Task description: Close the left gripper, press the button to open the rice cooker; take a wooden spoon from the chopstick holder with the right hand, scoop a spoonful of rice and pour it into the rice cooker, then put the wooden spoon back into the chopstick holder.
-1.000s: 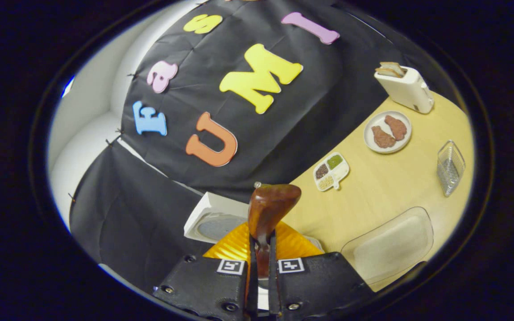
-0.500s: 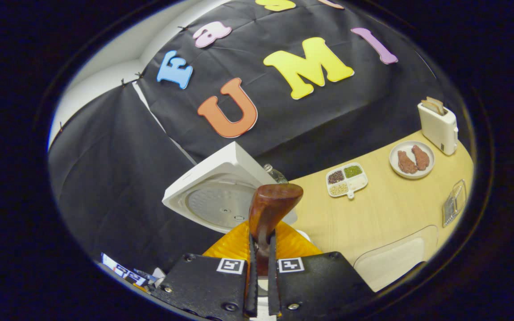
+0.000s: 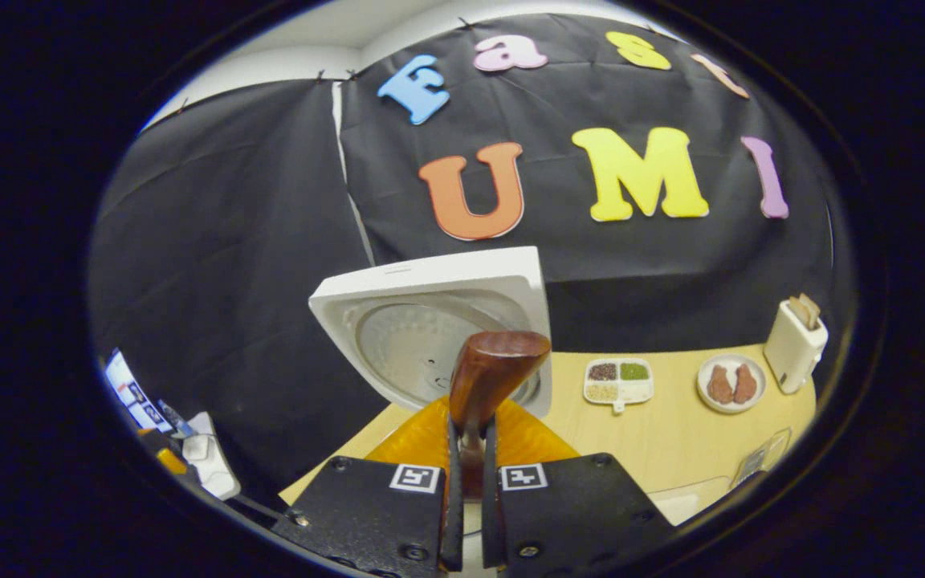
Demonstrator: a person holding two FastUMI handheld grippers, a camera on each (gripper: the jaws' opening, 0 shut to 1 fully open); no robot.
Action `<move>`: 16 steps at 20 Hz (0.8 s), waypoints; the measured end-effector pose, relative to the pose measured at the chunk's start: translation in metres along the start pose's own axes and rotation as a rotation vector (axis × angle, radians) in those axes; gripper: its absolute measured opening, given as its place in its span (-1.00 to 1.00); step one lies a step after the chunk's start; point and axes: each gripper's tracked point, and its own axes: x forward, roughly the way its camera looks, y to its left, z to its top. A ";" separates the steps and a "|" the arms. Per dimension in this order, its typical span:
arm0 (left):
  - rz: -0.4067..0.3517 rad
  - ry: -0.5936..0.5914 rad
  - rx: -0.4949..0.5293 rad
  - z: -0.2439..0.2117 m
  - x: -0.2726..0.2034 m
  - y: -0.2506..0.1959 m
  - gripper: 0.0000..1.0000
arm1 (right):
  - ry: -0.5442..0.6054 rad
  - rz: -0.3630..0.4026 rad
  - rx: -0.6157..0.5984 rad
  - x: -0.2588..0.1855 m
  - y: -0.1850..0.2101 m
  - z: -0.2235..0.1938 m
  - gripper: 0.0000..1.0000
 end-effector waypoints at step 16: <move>0.060 -0.002 -0.012 0.001 -0.026 0.012 0.90 | -0.137 0.008 -0.393 -0.017 0.029 0.016 -0.72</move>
